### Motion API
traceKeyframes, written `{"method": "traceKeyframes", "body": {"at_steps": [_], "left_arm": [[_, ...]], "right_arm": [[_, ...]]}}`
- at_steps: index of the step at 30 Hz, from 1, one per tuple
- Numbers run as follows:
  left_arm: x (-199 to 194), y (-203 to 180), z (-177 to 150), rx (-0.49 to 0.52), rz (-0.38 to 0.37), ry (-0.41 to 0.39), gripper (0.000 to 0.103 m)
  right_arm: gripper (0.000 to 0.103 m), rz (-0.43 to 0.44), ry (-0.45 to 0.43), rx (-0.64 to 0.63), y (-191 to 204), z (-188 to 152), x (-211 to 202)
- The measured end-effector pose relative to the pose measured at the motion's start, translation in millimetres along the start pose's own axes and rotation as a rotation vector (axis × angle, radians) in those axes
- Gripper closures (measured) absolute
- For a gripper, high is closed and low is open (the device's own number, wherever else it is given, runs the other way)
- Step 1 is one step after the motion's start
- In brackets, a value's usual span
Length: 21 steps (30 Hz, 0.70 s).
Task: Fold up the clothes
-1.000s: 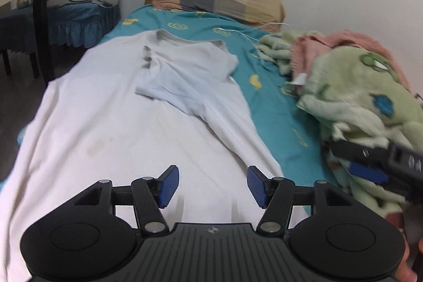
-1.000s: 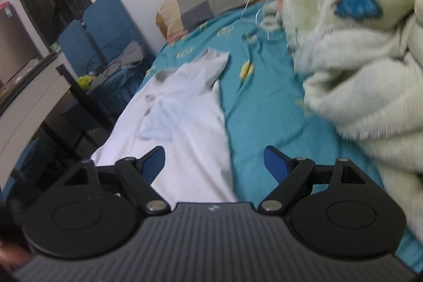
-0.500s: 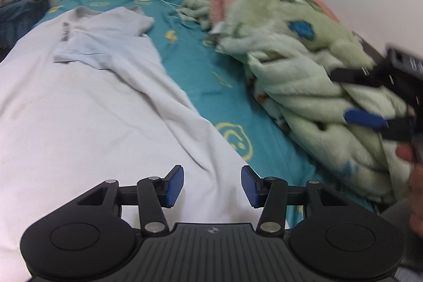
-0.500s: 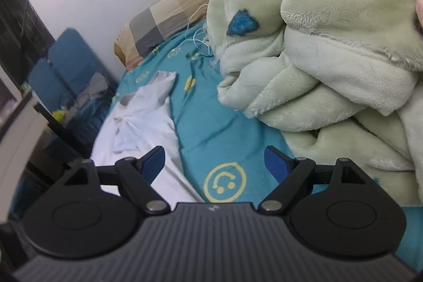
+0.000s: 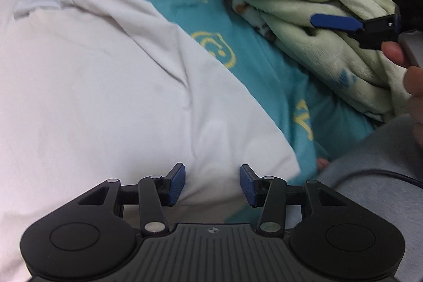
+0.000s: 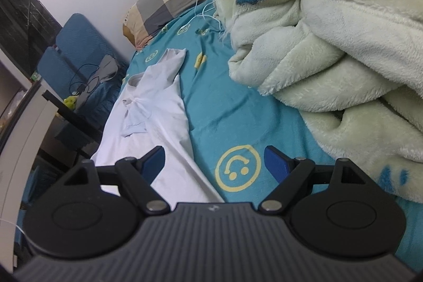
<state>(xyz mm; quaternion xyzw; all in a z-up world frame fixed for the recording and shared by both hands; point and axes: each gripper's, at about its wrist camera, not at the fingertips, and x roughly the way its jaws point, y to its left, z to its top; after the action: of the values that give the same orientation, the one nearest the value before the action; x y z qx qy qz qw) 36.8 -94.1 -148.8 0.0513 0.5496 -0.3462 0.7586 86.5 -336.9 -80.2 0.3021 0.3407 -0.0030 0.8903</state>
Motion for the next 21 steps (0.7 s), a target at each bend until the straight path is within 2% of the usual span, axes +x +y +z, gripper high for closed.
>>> {"method": "traceKeyframes", "body": {"at_steps": [4,7,9,11,14,16,17,18,19,21], "left_arm": [[-12,2,4,-0.043,-0.04,-0.009,0.055],[-17,9,21,-0.148,-0.075,-0.061,0.042],[-14,12,32,-0.195,-0.061,-0.104,0.032],[-5,14,40,-0.227,-0.06,-0.122,0.031],[13,12,47,-0.248,-0.066,-0.121,0.037],[21,6,45,-0.225,-0.033,-0.127,0.057],[22,4,44,-0.212,-0.011,-0.13,0.083],[21,3,43,-0.2,0.009,-0.126,0.103],[17,4,42,-0.202,0.012,-0.126,0.101],[-2,12,38,-0.249,-0.036,-0.139,0.102]], "right_arm": [[0.02,0.011,-0.013,0.007,0,2,-3],[0.02,0.013,-0.025,0.024,-3,3,-6],[0.02,0.014,-0.033,0.036,-5,4,-8],[0.02,0.01,-0.023,0.052,-8,4,-5],[0.02,-0.005,-0.004,0.059,-10,3,2],[0.02,-0.015,0.008,0.055,-10,1,7],[0.019,-0.019,0.016,0.051,-10,0,9],[0.02,-0.023,0.023,0.045,-10,-1,11],[0.02,-0.026,0.029,0.038,-9,-2,12],[0.02,-0.031,0.037,0.025,-6,-4,14]]}}
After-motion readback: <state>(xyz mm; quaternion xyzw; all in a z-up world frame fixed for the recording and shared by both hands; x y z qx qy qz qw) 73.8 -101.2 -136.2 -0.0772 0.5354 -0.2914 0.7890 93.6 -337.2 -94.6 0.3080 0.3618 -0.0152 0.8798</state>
